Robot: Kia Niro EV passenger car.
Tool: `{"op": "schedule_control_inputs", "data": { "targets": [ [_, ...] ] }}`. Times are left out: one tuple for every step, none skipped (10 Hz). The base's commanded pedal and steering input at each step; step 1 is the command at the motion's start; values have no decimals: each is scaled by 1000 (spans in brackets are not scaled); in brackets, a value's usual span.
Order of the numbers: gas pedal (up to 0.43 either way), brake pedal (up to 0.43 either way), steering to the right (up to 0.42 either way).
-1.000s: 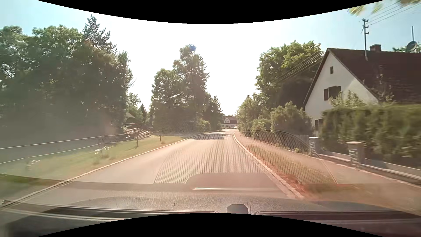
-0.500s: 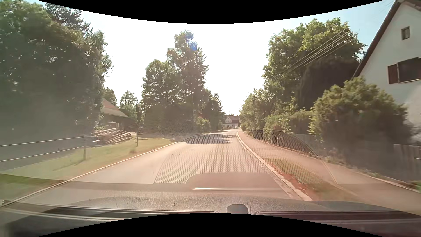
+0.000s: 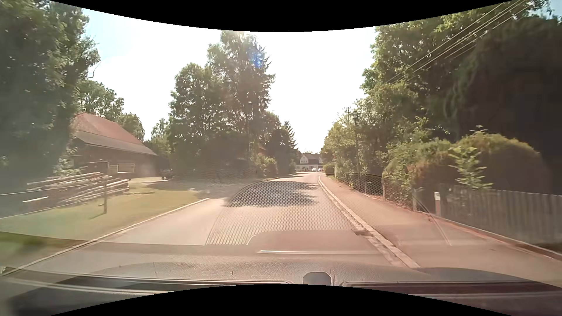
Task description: Follow the waypoints while adhering to traffic rules and regulations
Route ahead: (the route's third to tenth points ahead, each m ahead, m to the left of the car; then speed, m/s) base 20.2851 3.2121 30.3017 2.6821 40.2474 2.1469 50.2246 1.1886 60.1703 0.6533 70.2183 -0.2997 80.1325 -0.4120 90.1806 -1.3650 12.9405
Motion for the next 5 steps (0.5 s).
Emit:
{"op": "schedule_control_inputs", "data": {
  "targets": [
    [59,6,15],
    [59,6,15],
    [59,6,15],
    [79,6,15],
    [79,6,14]
  ]
}}
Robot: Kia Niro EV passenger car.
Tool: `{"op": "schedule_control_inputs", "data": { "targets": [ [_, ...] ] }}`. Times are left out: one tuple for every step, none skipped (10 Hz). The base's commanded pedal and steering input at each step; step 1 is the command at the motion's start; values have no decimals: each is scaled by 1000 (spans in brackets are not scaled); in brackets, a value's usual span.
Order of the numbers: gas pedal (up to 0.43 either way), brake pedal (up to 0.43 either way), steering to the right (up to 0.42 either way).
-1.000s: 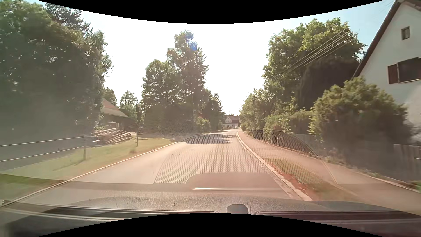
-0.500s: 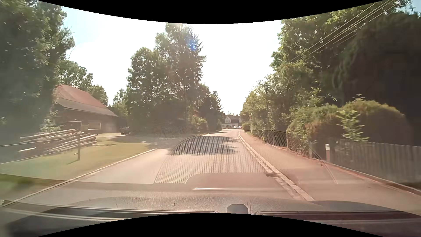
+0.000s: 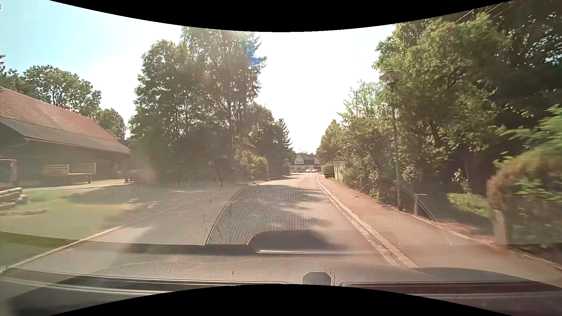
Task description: Follow the waypoints while adhering to traffic rules and regulations
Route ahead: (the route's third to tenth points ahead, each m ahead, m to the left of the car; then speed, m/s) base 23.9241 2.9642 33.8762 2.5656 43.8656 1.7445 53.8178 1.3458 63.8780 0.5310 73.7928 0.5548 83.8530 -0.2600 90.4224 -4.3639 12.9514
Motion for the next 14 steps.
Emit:
{"op": "schedule_control_inputs", "data": {
  "targets": [
    [79,6,14],
    [79,6,14],
    [79,6,14],
    [79,6,14],
    [79,6,12],
    [79,6,6],
    [79,6,5],
    [79,6,5],
    [79,6,5],
    [79,6,7],
    [79,6,8],
    [79,6,9],
    [79,6,9],
    [79,6,9]
  ]
}}
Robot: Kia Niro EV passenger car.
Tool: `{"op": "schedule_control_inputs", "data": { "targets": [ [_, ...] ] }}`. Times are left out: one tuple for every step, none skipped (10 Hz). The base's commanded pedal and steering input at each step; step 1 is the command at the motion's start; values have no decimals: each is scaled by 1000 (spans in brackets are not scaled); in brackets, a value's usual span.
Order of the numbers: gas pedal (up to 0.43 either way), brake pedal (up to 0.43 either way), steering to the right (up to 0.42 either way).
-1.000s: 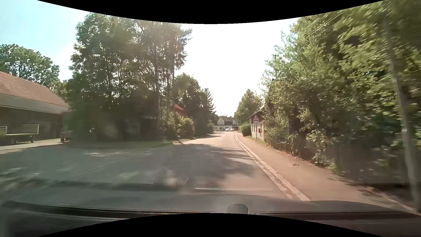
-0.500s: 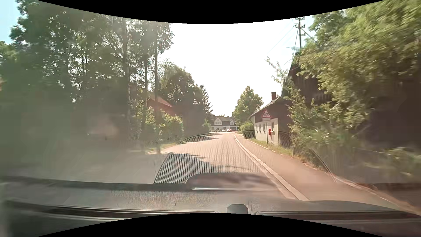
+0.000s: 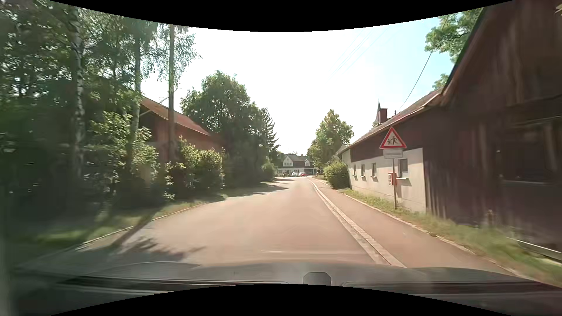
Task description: Follow the waypoints while adhering to traffic rules and regulations
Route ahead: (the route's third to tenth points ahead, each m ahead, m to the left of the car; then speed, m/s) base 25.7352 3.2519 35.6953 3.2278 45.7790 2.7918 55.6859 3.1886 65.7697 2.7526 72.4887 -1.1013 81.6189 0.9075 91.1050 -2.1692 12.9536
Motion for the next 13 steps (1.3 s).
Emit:
{"op": "schedule_control_inputs", "data": {
  "targets": [
    [79,6,9],
    [79,6,9],
    [79,6,8],
    [79,6,7],
    [79,6,7],
    [79,6,7],
    [79,6,7],
    [79,6,6],
    [79,6,6],
    [67,6,6],
    [47,6,5],
    [47,6,4],
    [39,6,2]
  ]
}}
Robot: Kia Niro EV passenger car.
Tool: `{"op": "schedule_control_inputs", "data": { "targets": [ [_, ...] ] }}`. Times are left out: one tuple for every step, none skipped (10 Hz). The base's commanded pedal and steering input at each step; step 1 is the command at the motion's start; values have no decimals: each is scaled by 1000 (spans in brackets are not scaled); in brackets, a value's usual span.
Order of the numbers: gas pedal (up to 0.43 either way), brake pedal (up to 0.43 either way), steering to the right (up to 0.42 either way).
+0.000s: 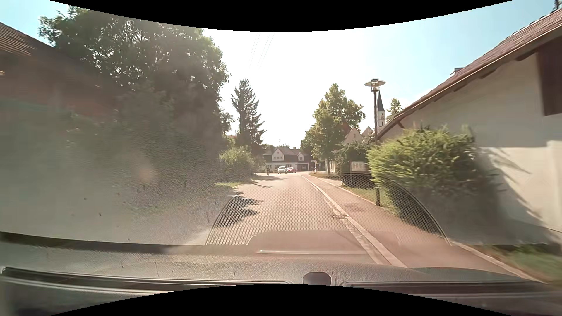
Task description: Follow the waypoints while adhering to traffic rules and regulations
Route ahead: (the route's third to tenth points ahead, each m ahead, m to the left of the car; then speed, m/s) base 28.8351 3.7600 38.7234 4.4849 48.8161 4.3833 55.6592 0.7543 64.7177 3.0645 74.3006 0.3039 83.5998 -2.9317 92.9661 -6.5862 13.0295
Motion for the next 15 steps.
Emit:
{"op": "schedule_control_inputs", "data": {
  "targets": [
    [39,6,-4],
    [28,6,-8],
    [0,6,-8],
    [0,6,-8],
    [0,6,-8],
    [0,6,-8],
    [0,6,-7],
    [0,6,-7],
    [0,6,-7],
    [0,6,-7],
    [0,6,-7],
    [0,6,-7],
    [0,6,-6],
    [0,6,-6],
    [0,6,-5]
  ]
}}
